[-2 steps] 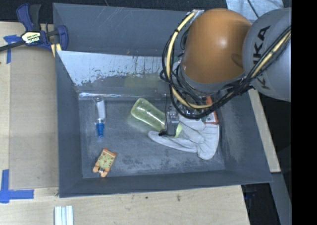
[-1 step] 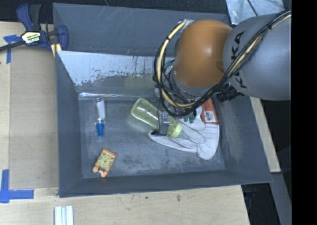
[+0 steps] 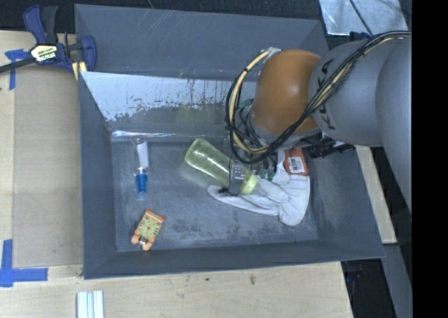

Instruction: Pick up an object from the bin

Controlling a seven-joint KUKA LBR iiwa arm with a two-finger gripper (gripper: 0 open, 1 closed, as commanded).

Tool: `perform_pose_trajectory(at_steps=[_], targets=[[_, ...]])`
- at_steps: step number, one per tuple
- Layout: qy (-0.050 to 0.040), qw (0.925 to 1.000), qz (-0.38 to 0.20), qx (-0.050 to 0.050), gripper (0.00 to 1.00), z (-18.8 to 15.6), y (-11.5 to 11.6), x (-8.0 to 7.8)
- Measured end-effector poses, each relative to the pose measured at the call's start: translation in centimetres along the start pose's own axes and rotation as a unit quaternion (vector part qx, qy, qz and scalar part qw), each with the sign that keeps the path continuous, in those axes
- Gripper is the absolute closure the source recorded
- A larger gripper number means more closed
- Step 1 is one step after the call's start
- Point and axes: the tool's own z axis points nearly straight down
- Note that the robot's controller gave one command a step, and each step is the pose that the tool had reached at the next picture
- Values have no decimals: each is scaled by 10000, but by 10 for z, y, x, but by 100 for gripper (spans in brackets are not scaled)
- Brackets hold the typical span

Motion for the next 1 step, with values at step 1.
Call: perform_pose_trajectory(at_steps=[1], targets=[[11,9999,-118,8,0,25,14,-32]])
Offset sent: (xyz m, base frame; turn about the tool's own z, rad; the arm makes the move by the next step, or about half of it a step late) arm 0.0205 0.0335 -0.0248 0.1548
